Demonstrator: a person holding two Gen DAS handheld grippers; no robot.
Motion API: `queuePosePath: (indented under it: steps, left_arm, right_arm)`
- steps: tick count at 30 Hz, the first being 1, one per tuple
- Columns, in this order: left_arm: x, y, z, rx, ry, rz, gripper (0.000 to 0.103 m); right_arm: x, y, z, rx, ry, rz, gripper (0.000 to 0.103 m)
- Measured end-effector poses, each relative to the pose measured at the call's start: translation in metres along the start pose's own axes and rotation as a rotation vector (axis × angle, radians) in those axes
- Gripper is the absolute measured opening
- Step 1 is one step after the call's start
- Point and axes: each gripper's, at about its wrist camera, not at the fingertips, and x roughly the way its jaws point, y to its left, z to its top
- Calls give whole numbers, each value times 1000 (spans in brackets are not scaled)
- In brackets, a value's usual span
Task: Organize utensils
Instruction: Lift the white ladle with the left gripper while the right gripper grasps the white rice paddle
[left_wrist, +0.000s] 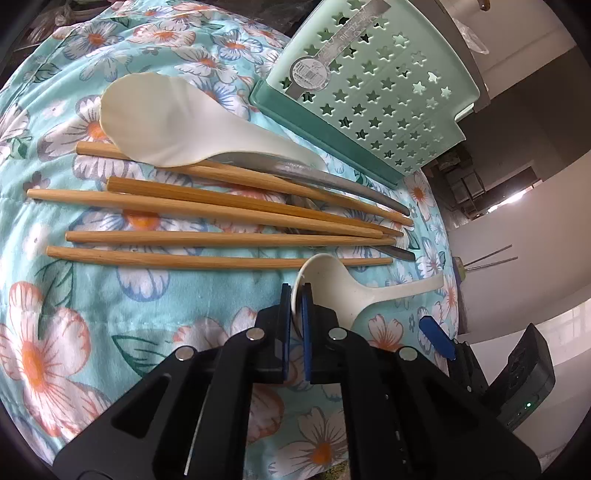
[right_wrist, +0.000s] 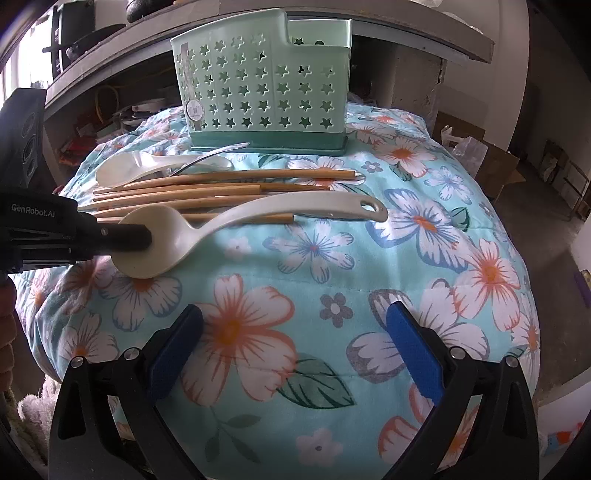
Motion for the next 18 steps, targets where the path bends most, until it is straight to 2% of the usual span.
queuePosePath:
  steps: [5, 10, 14, 18]
  left_arm:
    - [-12, 4, -1, -16, -32, -19, 3]
    - [-38, 4, -1, -33, -103, -60, 3]
    - [-71, 8, -1, -43, -197, -88, 3]
    - [-116, 22, 5, -78, -338, -70, 3]
  right_arm:
    - [0, -1, -1, 4, -1, 6, 97]
    - [-1, -2, -1, 9, -3, 9, 97]
    - [-6, -3, 0, 12, -10, 13, 97]
    - [-24, 5, 4, -25, -81, 12, 97]
